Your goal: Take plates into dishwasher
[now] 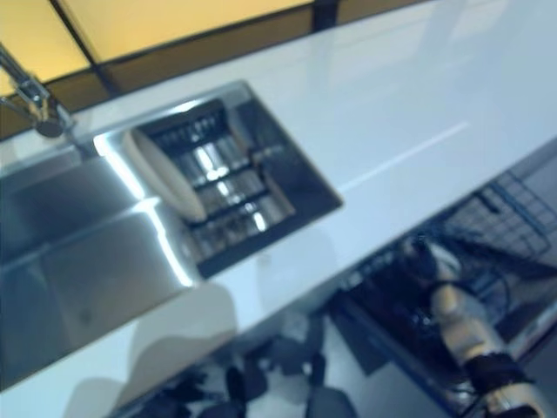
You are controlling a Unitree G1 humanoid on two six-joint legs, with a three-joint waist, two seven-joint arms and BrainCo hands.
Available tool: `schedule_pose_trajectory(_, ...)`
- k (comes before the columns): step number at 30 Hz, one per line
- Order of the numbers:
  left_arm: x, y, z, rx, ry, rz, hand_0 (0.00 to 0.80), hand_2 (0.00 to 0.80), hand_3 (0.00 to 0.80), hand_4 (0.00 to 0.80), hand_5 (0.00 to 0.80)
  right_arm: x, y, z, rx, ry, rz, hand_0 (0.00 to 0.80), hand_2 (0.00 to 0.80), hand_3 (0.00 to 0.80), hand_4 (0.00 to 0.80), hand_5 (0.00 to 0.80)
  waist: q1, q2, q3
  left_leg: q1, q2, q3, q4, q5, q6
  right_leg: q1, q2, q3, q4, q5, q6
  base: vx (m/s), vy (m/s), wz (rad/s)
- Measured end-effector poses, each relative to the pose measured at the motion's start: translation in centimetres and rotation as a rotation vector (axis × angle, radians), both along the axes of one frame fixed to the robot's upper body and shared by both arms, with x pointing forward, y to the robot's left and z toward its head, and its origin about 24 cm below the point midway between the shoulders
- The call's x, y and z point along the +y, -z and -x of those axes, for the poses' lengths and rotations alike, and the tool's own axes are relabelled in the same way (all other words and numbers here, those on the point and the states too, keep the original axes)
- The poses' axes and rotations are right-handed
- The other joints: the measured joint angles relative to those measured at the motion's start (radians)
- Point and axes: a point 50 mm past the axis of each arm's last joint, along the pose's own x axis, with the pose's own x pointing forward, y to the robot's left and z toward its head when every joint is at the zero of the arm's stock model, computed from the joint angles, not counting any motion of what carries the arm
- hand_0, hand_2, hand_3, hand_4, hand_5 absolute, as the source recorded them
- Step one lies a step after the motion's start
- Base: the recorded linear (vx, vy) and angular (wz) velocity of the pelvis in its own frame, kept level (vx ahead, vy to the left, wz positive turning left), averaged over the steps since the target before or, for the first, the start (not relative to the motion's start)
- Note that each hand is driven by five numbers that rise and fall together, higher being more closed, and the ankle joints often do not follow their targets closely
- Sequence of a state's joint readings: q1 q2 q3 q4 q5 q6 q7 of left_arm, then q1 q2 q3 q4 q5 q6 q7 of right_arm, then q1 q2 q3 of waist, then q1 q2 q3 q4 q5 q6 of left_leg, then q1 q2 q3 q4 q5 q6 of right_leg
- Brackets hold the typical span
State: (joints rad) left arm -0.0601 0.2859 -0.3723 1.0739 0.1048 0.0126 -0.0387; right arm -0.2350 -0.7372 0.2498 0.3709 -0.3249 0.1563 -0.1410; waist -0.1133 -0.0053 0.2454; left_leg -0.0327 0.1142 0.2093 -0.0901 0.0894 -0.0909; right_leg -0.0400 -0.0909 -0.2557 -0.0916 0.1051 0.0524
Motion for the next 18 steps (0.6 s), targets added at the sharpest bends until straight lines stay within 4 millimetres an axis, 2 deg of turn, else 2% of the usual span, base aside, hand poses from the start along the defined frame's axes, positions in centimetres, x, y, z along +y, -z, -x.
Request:
schedule_pose_trajectory(5, 0.0, -0.2, -0.4, -0.015, 0.005, 0.002, 0.0, 0.0, 0.0, 0.0, 0.0, -0.3, 1.0, -0.2, 0.034, 0.041, 0.002, 0.8, 0.8, 0.8, 0.8, 0.8, 0.022, 0.0, 0.003, -0.002, 0.0, -0.005, 0.0, 0.002, -0.001, 0.0, 0.0, -0.005, 0.0, -0.001, -0.001, -0.003, -0.002, 0.02)
schedule_pose_trajectory(14, 0.1, -0.4, -0.8, -0.028, 0.009, -0.002, 0.0, 0.0, 0.0, 0.0, 0.0, -0.8, 2.0, -0.3, 0.059, 0.096, 0.016, 0.8, 0.8, 0.8, 0.8, 0.8, 0.028, 0.002, 0.006, -0.014, -0.001, -0.014, 0.0, 0.01, 0.001, 0.001, -0.001, -0.028, 0.0, -0.001, -0.001, -0.002, -0.006, 0.08)
schedule_pose_trajectory(18, 0.1, -0.5, -1.1, -0.035, 0.011, -0.002, 0.0, 0.0, 0.0, 0.0, 0.0, -1.0, 2.5, -0.4, 0.065, 0.127, 0.015, 0.8, 0.8, 0.8, 0.8, 0.8, 0.045, 0.009, 0.011, -0.014, 0.0, -0.017, 0.0, 0.013, 0.0, 0.003, 0.0, -0.03, 0.0, -0.001, -0.001, 0.0, 0.0, 0.0)
